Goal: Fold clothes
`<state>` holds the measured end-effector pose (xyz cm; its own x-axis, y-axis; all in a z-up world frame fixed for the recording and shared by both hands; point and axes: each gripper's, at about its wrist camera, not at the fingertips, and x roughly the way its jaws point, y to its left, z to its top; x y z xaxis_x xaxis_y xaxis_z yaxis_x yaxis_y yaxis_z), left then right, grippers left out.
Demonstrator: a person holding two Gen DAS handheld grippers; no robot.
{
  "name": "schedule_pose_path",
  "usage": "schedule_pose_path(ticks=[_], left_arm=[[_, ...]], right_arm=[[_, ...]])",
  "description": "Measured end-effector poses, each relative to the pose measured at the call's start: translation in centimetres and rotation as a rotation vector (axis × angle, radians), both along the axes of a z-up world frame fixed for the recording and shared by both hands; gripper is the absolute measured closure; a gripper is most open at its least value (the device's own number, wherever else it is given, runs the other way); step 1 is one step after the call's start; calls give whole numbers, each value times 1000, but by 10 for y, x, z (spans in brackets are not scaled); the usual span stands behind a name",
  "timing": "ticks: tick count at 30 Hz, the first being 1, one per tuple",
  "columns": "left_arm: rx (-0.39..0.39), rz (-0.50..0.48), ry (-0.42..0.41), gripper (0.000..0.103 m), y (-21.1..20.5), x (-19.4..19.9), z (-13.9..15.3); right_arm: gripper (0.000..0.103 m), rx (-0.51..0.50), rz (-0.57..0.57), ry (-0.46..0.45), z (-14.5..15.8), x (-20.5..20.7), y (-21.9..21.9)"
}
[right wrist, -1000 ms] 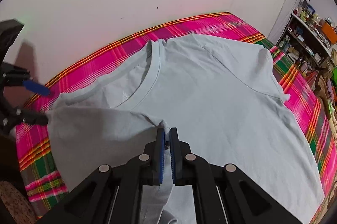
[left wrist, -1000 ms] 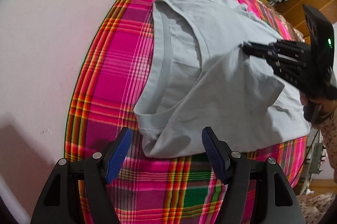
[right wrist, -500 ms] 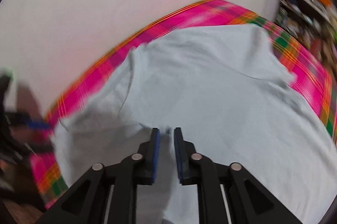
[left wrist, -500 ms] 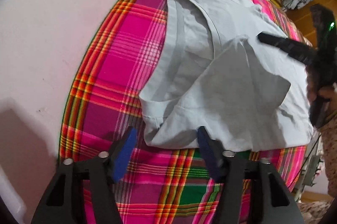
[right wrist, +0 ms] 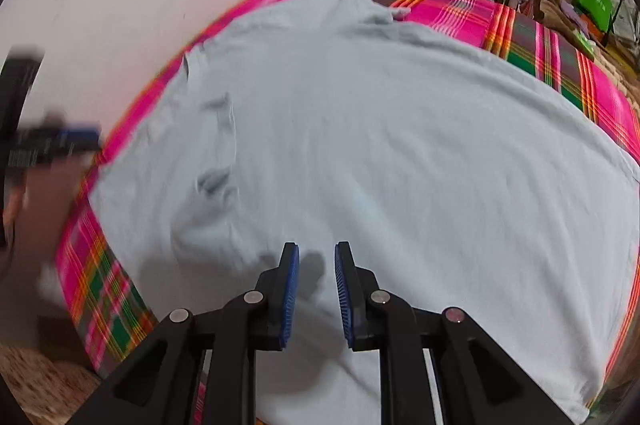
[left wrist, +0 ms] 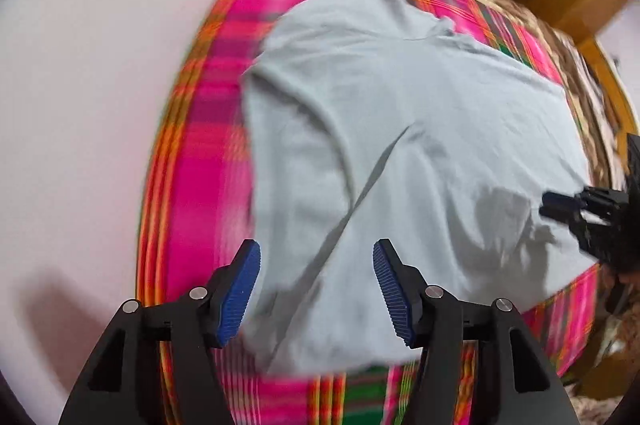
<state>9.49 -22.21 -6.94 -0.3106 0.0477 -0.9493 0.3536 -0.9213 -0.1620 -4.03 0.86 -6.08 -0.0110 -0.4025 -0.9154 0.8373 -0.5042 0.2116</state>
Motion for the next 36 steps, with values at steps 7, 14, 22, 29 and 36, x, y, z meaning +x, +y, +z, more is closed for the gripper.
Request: schedule_pose_path(ticks=[7, 14, 22, 29, 36], left_arm=[[4, -150, -22, 44, 12, -60, -27], [58, -194, -44, 65, 19, -60, -41], [18, -157, -37, 100, 11, -49, -41], [41, -76, -18, 101, -11, -28, -40], [70, -185, 46, 71, -4, -38, -25]], right_arm=[[77, 9, 15, -4, -14, 17, -4], [74, -7, 28, -25, -22, 26, -9], [74, 2, 6, -19, -25, 28, -13], [74, -3, -1, -18, -27, 30, -17], [74, 3, -5, -11, -28, 30, -19]])
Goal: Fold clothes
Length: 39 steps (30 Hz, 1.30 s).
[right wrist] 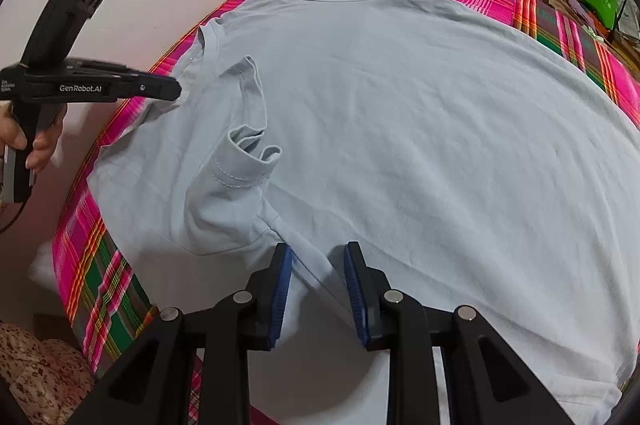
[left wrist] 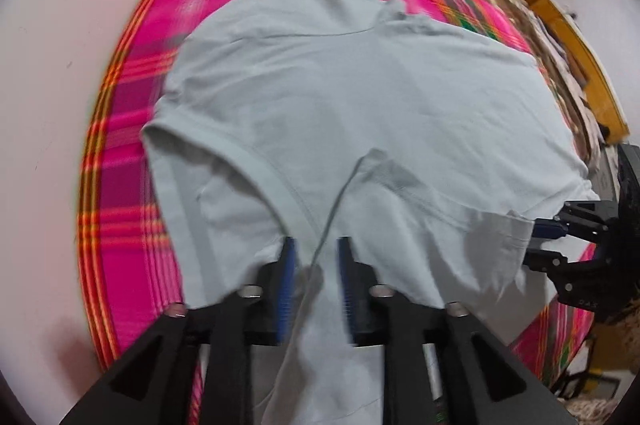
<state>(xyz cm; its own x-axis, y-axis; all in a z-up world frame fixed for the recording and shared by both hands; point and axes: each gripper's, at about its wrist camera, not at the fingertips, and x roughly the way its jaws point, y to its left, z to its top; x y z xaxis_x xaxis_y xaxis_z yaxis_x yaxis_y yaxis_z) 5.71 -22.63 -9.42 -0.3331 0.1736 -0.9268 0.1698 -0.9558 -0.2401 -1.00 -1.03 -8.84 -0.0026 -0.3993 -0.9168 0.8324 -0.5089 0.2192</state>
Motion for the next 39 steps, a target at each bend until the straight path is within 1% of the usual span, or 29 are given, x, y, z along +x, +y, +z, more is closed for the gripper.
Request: schedule_pose_path(ticks=[1, 2, 6, 7, 9, 10, 11, 12, 14, 15, 16, 21, 25, 29, 31, 34, 35, 37, 38, 39], left_arm=[[9, -22, 9, 68, 2, -3, 1], [3, -35, 16, 68, 5, -6, 2], [-6, -65, 2, 68, 9, -18, -5], [-12, -71, -5, 69, 12, -20, -7], [-17, -89, 7, 70, 17, -26, -6], [-20, -99, 13, 74, 19, -29, -5], [-16, -100, -1, 86, 20, -30, -7], [-12, -101, -16, 91, 21, -30, -8], [5, -101, -35, 97, 21, -29, -9], [19, -101, -40, 98, 20, -29, -7], [44, -92, -33, 98, 20, -32, -8], [39, -32, -32, 101, 5, -26, -7], [-13, 49, 14, 102, -7, -17, 6], [-27, 101, -18, 102, -16, -10, -2], [-79, 101, -59, 102, -17, -1, -8], [-122, 105, -62, 102, -16, 7, -3], [-122, 118, -59, 102, -19, 10, -2], [-95, 142, -72, 102, -24, 10, -7], [-86, 149, -64, 102, -26, 11, -7], [-93, 145, -67, 102, -27, 12, -7]], right_arm=[[74, 0, -1, 1, 0, 0, 0], [74, -1, -5, -1, 0, 0, 1], [74, -3, -9, 1, 1, 1, 3], [74, -4, -10, 2, 1, 1, 4], [74, -6, -13, 3, 1, 2, 5], [74, -7, -15, 3, 1, 2, 5], [74, -9, -16, 3, 1, 2, 6], [74, -11, -17, 3, 1, 2, 7], [74, -15, -19, 3, 1, 2, 8], [74, -17, -21, 0, 1, 1, 9], [74, -20, -23, -3, 2, 1, 10], [74, -29, -30, -13, 3, -1, 14], [74, -30, -37, -17, 4, -2, 17], [75, -33, -47, -15, 4, -1, 19], [75, -31, -49, -14, 4, -1, 18], [75, -24, -52, -10, 5, 0, 17], [76, -22, -54, -8, 6, 0, 17], [76, -38, -65, -9, 8, -1, 15], [76, -48, -76, -20, 8, -3, 15], [76, -57, -87, -29, 9, -5, 15]])
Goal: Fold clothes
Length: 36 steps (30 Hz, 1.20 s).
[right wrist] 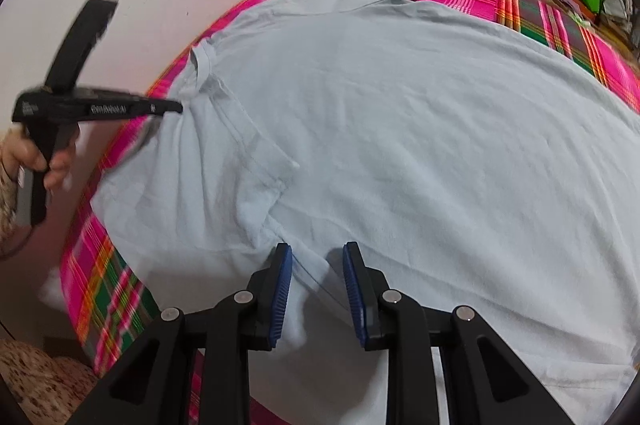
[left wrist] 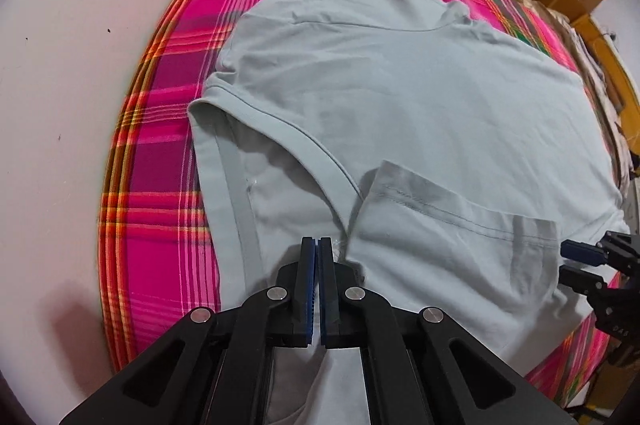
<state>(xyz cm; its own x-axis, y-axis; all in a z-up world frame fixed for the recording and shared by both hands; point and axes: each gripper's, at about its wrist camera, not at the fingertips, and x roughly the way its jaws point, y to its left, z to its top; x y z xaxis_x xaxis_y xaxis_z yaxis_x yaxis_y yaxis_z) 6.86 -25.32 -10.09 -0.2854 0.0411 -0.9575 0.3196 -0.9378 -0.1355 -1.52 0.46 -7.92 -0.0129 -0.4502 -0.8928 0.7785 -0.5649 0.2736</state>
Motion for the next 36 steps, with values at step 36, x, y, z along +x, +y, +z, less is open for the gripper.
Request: schedule_pose_path(ticks=[36], left_arm=[[-22, 17, 65, 80, 44, 43, 38]], right_arm=[[74, 143, -361, 191, 22, -24, 113]])
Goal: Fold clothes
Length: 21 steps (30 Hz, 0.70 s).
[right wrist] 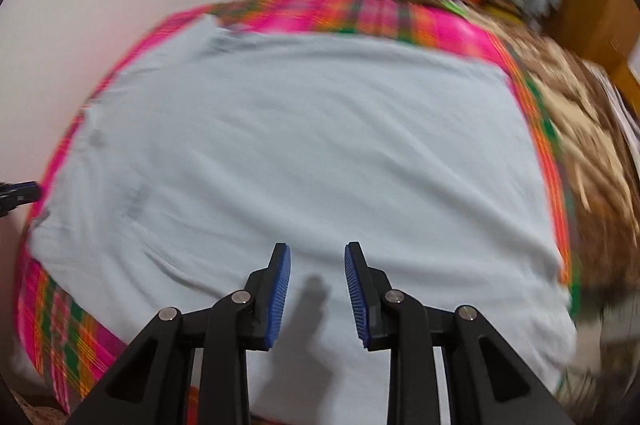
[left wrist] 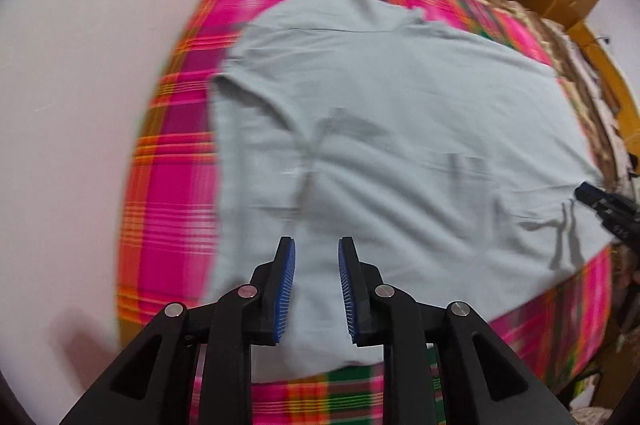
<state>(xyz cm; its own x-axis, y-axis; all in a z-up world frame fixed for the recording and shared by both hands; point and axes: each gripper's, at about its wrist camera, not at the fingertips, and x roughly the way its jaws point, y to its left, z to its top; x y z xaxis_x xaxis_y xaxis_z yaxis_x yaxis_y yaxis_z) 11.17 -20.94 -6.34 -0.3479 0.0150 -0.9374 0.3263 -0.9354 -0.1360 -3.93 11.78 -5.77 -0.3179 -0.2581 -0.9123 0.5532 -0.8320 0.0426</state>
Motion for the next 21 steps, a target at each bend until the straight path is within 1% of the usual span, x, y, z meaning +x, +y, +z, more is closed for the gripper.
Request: schedule_pose_path(ticks=[2, 4, 5, 7, 9, 11, 14, 16, 17, 21], left_arm=[[11, -43, -7, 80, 13, -11, -12], [15, -77, -34, 80, 29, -20, -22], [-8, -88, -56, 80, 36, -22, -27], [-59, -112, -99, 80, 47, -25, -37], [-32, -86, -114, 79, 45, -25, -42], [-18, -57, -118, 78, 40, -27, -43], [-59, -52, -145, 77, 40, -32, -40], [-61, -52, -128, 75, 40, -36, -33], [-74, -43, -118, 74, 38, -39, -29], [-121, -16, -91, 72, 30, -60, -15]], right_arm=[[74, 5, -25, -3, -4, 1, 13], [74, 8, -55, -8, -8, 1, 26], [74, 2, -56, -17, -12, 0, 31], [74, 26, -34, -27, -22, 0, 32], [74, 22, -10, -17, -23, 2, 36], [74, 7, 6, -22, -22, 1, 39], [74, -17, 27, -28, -17, -4, 43], [74, -33, 40, -18, -12, -9, 47], [74, -47, 43, -16, -8, -13, 51], [74, -42, 47, 20, 2, -31, 65]])
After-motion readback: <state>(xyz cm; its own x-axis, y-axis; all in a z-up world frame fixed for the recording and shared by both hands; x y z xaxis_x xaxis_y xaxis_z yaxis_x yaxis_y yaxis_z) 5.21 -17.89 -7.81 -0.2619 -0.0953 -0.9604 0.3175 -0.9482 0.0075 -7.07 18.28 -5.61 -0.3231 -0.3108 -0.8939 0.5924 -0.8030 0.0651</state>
